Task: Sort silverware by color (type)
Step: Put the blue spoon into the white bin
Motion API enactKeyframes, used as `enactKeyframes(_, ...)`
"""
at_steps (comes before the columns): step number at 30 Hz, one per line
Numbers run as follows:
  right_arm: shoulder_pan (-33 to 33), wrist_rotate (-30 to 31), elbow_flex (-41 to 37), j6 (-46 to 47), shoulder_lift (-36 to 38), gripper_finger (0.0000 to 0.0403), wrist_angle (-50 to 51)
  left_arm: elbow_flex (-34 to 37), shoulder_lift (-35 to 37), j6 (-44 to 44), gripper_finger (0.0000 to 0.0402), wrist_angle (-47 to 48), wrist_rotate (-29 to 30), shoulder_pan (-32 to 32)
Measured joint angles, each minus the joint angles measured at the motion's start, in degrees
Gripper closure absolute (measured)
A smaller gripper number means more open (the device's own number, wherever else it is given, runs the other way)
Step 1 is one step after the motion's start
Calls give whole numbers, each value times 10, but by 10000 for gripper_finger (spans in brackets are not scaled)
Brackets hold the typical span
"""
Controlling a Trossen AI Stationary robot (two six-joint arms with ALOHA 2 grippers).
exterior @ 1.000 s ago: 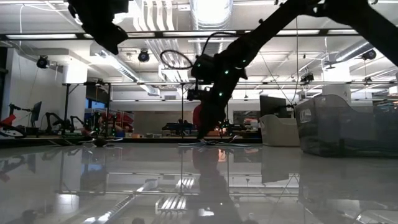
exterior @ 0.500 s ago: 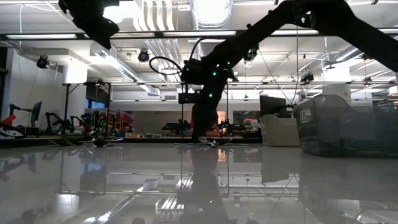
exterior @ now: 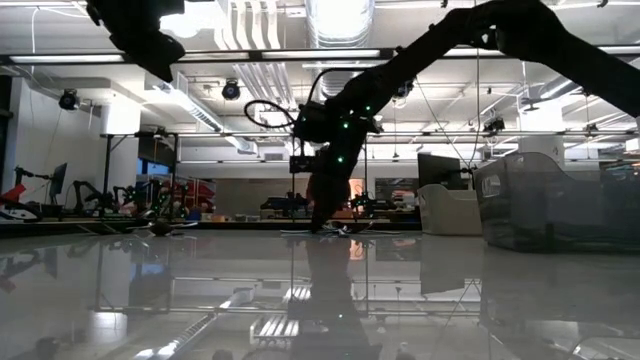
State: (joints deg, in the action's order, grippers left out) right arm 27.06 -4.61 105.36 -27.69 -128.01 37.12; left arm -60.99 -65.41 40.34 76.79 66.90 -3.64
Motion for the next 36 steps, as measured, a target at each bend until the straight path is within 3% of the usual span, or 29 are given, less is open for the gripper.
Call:
enactKeyframes(8, 23, -39, 1, 14, -7, 261, 7, 0, 0, 0, 322, 2, 1, 0)
enactKeyframes(12, 31, -74, 1, 29, -7, 304, 16, 0, 0, 0, 322, 2, 1, 0)
enactKeyframes(18, 32, -80, 2, 31, -7, 384, 41, 0, 0, 0, 322, 2, 1, 0)
enactKeyframes(36, 31, -95, -1, 48, 53, 393, 81, 0, 0, 7, 322, 2, 1, 0)
